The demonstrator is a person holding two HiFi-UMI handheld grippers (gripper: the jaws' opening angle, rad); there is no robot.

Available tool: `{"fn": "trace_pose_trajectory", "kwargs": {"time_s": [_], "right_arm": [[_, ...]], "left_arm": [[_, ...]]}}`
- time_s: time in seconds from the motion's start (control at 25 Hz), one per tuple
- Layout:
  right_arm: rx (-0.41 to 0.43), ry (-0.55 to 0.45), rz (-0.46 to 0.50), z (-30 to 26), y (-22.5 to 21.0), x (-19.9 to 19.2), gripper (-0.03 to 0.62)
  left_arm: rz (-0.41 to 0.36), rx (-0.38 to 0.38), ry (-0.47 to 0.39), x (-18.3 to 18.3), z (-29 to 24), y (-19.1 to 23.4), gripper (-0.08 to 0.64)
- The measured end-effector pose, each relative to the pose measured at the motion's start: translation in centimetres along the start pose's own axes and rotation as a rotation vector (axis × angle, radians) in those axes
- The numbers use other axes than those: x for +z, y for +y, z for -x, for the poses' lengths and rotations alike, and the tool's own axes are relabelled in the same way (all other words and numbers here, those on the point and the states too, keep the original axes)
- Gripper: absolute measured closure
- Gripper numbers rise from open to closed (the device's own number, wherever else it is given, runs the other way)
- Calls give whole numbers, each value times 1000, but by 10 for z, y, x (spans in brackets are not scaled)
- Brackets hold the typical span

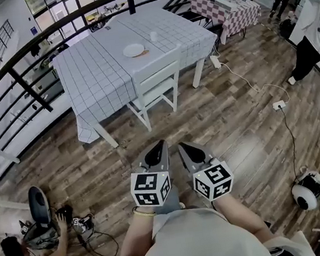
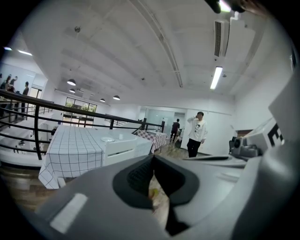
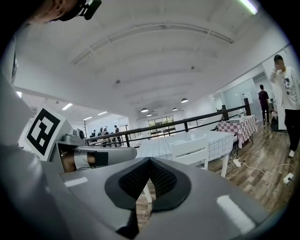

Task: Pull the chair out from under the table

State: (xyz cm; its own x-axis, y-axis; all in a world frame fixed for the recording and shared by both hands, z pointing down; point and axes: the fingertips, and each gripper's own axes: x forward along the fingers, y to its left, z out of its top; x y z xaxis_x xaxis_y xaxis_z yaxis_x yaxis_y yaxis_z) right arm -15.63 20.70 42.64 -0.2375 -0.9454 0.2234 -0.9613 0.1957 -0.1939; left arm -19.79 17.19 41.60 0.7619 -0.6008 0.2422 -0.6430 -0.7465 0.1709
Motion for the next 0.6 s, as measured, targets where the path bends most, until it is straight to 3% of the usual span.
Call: {"fn": "trace_pose_trajectory", "kwargs": {"time_s": [0.28,0.6], "right_arm": [[-15,-6,-6,-27,-20,8,595],[-45,-7,4,-94,-62,27,595]], "left_arm": [[27,-13,-1,3,-30,16,551],[13,-28,24,18,-102,60,551]]}}
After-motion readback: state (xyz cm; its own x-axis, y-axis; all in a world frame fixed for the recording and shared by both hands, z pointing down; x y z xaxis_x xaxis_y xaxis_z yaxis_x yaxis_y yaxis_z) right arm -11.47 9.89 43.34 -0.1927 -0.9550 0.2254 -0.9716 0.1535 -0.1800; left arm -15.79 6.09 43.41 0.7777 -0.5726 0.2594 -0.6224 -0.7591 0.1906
